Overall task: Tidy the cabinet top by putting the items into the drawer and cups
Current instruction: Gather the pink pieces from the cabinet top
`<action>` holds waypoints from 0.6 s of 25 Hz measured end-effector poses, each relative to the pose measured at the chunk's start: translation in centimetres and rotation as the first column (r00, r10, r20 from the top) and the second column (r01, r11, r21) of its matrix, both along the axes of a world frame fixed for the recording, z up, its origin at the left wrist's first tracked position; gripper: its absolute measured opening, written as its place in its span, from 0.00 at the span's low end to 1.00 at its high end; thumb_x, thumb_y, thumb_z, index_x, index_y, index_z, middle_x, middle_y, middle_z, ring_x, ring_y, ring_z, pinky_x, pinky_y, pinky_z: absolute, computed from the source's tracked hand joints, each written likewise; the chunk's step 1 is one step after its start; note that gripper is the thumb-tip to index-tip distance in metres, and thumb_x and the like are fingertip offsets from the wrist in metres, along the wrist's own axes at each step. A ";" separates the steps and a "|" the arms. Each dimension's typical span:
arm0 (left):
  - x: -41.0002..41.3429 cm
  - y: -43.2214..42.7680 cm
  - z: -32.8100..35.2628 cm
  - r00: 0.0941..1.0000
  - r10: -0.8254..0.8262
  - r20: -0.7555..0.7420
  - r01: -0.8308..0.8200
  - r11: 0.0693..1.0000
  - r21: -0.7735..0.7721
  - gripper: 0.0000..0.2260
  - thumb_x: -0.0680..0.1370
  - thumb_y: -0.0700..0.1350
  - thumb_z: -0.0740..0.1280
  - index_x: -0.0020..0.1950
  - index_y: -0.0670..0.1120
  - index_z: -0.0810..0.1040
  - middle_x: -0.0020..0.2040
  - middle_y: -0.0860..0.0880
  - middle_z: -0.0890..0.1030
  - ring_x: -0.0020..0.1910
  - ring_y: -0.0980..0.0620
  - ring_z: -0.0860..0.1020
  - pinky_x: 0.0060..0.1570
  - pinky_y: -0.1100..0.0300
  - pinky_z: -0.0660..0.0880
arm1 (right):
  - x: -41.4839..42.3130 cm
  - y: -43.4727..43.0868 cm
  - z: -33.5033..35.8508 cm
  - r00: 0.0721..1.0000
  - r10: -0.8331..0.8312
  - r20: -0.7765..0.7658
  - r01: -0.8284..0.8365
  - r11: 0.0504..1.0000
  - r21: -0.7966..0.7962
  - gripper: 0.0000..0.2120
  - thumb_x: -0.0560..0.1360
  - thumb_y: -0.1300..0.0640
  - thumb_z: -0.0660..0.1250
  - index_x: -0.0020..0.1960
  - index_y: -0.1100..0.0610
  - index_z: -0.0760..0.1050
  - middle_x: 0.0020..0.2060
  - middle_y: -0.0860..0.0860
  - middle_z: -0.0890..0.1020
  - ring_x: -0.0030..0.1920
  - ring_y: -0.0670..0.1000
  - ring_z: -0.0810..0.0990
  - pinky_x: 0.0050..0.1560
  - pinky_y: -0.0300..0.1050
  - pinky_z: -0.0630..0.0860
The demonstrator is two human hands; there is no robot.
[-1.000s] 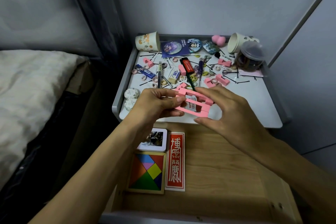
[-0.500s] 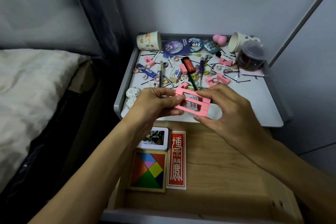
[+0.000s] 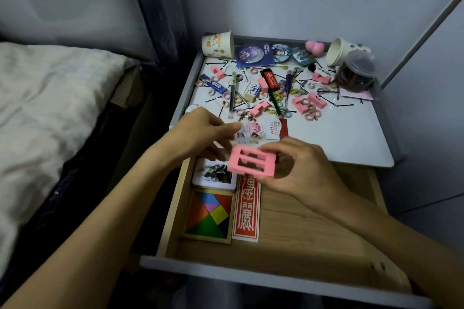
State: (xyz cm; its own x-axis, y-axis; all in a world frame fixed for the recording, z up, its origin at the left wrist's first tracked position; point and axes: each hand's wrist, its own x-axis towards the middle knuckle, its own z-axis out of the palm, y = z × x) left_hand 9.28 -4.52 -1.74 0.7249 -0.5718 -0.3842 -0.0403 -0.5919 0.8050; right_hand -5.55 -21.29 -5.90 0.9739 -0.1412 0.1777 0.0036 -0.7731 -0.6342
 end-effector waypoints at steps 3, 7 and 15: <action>0.4 2.1 -2.2 0.949 -0.111 0.294 -0.050 0.872 0.487 0.21 0.75 0.59 0.70 0.42 0.39 0.77 0.38 0.45 0.83 0.35 0.47 0.84 0.38 0.56 0.81 | -1.1 3.5 -2.6 0.941 0.218 -0.258 -0.230 0.973 -0.016 0.25 0.68 0.52 0.77 0.63 0.52 0.77 0.49 0.42 0.78 0.47 0.40 0.77 0.50 0.37 0.78; -0.3 3.6 -5.1 0.900 -0.280 0.335 -0.073 0.659 0.749 0.17 0.76 0.55 0.68 0.55 0.43 0.76 0.50 0.42 0.78 0.51 0.41 0.80 0.47 0.51 0.79 | -0.4 7.8 -7.6 0.854 0.393 -0.341 -0.423 0.906 -0.017 0.15 0.69 0.52 0.74 0.55 0.52 0.79 0.45 0.44 0.77 0.43 0.39 0.75 0.46 0.33 0.72; -0.8 3.6 -6.5 0.868 -0.411 0.279 0.027 0.600 0.799 0.09 0.78 0.36 0.61 0.56 0.39 0.77 0.37 0.46 0.71 0.52 0.41 0.81 0.43 0.54 0.75 | 1.0 11.5 -11.5 0.789 0.465 -0.402 -0.595 0.741 -0.312 0.20 0.75 0.52 0.68 0.67 0.51 0.73 0.60 0.53 0.74 0.53 0.57 0.79 0.50 0.53 0.80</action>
State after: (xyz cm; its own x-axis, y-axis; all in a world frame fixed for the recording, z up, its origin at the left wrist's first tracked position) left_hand 8.43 -0.91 -8.19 0.8043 -0.3773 -0.4591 -0.4500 -0.8912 -0.0560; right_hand -4.59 -9.75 -17.37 0.8795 0.4342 -0.1946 0.3661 -0.8788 -0.3062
